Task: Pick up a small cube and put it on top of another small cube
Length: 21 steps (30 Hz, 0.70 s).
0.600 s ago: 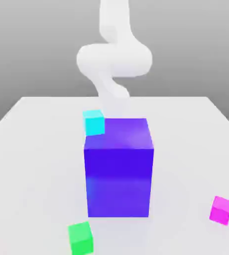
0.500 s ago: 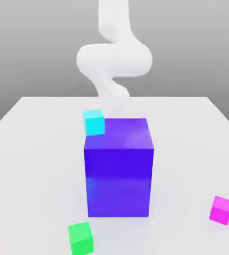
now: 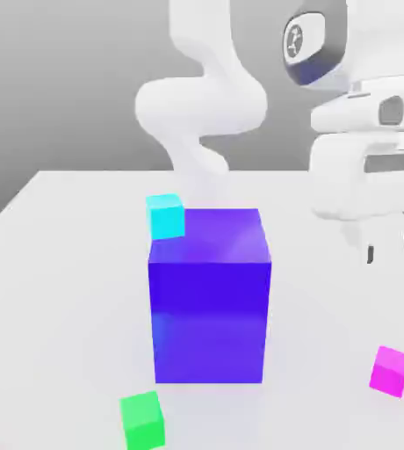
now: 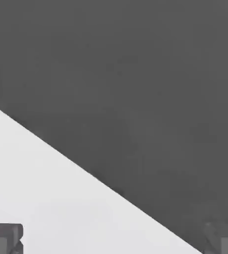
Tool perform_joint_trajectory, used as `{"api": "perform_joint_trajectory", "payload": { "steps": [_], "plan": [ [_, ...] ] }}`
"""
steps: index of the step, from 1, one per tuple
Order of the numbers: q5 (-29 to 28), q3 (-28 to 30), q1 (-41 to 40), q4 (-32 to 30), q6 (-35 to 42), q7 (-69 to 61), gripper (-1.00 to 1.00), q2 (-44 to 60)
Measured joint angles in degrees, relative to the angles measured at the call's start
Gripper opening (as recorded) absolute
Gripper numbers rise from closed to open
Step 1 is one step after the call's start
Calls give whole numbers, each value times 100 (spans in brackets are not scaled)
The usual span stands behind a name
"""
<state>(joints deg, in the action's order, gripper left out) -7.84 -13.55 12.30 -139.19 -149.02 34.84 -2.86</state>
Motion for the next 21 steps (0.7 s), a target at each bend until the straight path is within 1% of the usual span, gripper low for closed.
{"api": "perform_joint_trajectory", "payload": {
  "steps": [8,10,13,14,21],
  "plan": [
    [-319,-319,567,-269,-682,-396,0,1660],
    [-510,-180,739,-222,-953,-302,0,2077],
    [-826,202,1072,-93,-1420,-75,0,2696],
    [-888,279,1137,-68,-1509,-28,-100,2811],
    [-880,270,1133,-73,-1495,-32,-100,2794]
  ]
}}
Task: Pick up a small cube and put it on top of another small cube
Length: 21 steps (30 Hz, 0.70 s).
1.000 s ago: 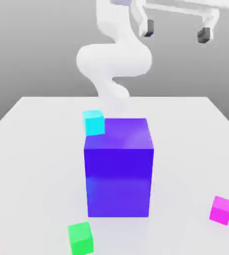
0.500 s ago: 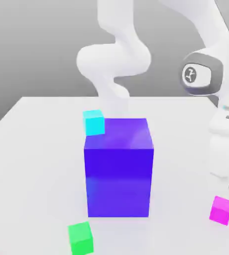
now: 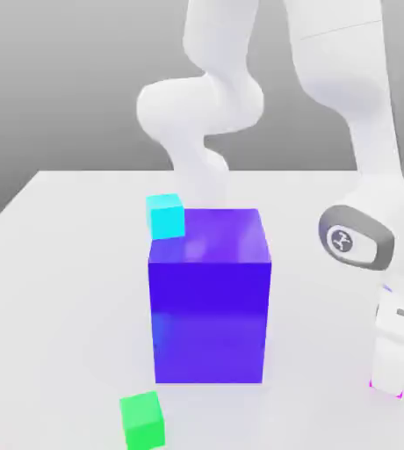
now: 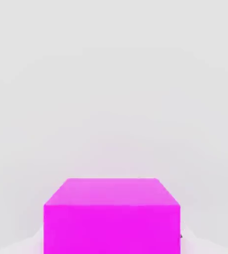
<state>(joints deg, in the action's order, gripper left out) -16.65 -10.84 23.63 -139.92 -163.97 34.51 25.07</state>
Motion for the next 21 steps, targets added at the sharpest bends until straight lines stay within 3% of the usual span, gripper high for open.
{"api": "perform_joint_trajectory", "payload": {
  "steps": [6,21],
  "plan": [
    [715,-346,-416,-226,759,-328,-100,-1009],
    [1778,1687,-1982,-267,1378,2584,-100,-1738]
  ]
}}
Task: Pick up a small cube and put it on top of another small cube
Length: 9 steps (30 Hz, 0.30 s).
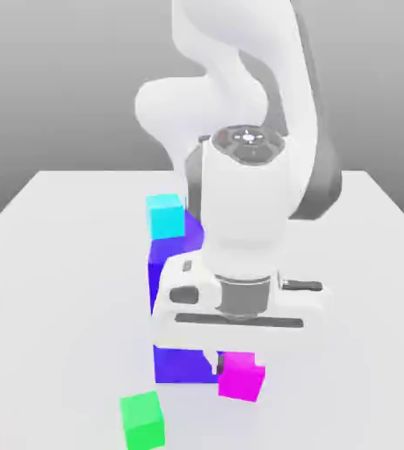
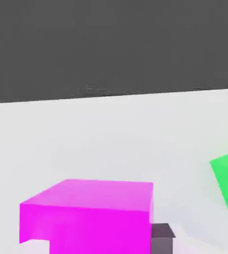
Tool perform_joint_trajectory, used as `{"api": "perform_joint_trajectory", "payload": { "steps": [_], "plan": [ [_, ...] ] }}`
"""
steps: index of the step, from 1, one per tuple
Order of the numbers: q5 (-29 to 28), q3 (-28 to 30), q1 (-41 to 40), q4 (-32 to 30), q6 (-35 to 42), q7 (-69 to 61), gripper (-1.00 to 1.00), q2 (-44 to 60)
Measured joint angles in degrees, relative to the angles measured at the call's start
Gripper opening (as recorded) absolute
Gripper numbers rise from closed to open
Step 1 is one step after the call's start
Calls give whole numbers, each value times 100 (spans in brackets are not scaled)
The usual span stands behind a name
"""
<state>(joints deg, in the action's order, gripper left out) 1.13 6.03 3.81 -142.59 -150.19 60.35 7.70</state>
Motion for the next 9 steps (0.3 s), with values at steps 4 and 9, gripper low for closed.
{"api": "perform_joint_trajectory", "payload": {
  "steps": [4,9],
  "plan": [
    [327,298,-329,61,-378,421,-100,447],
    [486,236,-404,87,-709,350,100,811]
  ]
}}
